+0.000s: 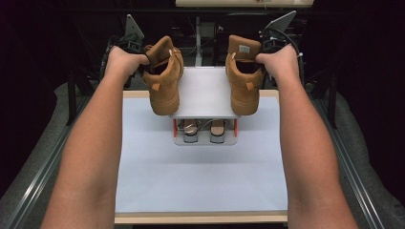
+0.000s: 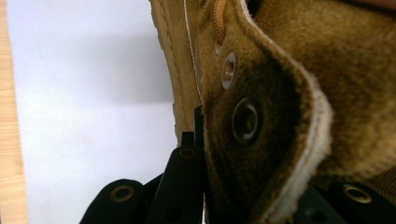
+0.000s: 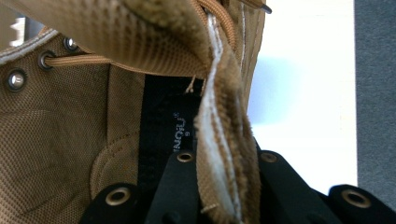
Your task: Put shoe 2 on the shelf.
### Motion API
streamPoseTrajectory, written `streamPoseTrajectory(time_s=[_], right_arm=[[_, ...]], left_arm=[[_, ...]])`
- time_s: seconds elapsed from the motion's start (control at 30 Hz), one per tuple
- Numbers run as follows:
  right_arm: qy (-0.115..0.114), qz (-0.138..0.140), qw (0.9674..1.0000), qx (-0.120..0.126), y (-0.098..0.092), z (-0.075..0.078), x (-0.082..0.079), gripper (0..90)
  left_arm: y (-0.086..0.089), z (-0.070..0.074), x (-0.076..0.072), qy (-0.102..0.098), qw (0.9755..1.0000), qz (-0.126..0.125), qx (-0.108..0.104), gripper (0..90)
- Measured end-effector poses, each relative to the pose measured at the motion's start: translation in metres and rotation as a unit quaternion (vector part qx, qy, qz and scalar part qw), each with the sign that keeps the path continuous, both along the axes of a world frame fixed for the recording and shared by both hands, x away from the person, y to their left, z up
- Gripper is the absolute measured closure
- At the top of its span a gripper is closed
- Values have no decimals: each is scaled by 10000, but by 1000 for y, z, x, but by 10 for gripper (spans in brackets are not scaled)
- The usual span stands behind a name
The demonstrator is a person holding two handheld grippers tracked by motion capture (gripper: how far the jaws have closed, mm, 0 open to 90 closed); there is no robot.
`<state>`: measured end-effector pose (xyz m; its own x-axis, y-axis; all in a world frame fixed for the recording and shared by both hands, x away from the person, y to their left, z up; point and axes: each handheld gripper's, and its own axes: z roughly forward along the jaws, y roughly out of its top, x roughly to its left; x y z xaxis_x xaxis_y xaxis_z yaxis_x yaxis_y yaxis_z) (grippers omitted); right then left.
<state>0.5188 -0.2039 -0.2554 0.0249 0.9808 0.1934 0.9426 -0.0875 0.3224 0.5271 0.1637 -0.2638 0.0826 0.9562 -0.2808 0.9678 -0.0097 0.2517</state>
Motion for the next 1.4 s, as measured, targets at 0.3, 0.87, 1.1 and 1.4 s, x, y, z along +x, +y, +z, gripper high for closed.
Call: streamPoseTrajectory(time_s=[0.3,0.87,1.1,1.4], right_arm=[[-13,110,9999,84,18,-8,7,858],[0,218,9996,183,41,-17,11,856],[47,285,9992,277,47,-23,15,854],[25,236,9989,395,46,-29,18,851]], left_arm=[[-24,-7,7,21,10000,-80,-10,866],[-57,-17,12,119,9998,-158,43,864],[-60,-21,15,86,9998,-148,27,863],[-60,-26,17,110,9998,-104,-94,861]])
